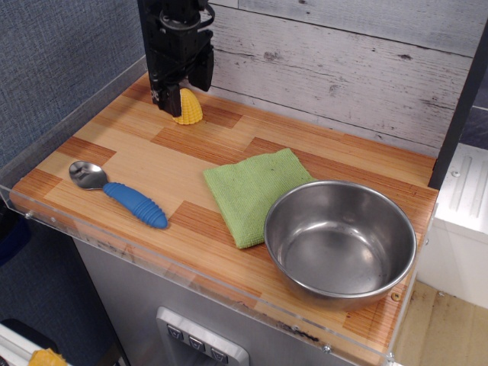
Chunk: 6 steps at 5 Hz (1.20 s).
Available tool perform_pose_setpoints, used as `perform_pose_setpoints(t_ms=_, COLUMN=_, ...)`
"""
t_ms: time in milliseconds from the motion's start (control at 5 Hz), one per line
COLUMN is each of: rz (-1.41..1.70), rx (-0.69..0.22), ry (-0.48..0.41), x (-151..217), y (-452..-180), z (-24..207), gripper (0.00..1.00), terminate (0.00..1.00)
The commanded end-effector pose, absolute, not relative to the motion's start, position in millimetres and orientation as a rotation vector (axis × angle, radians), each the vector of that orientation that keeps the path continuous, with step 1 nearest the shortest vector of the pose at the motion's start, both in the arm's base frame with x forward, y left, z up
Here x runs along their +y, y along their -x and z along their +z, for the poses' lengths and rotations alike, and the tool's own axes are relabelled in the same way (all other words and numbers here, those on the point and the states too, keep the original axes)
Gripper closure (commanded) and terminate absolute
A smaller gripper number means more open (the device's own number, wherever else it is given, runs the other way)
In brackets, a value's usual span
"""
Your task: Pick the yellow fruit from middle and put it on the corner
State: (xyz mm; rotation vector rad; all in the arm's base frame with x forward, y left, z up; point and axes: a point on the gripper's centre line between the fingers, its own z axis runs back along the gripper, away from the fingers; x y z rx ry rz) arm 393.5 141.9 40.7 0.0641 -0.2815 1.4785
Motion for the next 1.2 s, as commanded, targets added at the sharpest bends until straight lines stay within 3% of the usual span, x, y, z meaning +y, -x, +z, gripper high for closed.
perform_pose_setpoints(t_ms=0, rz=1.473, rx=-0.437, ry=0.018, x=140.5, y=-387.0, z=115.2, gripper=0.0, terminate=0.0)
perform_pose_setpoints(t_ms=400, rz=1.415, rx=-0.453, ry=0.075, x=118.1, y=-360.3, z=143.6, gripper=0.0, terminate=0.0)
perform_pose_setpoints(t_ms=800, rz=1.415, rx=-0.453, ry=0.075, x=118.1, y=-360.3, z=143.6, gripper=0.0, terminate=0.0)
perform_pose_setpoints(t_ms=1000, rz=1.415, rx=-0.453, ry=0.075, x=118.1, y=-360.3, z=143.6, gripper=0.0, terminate=1.0)
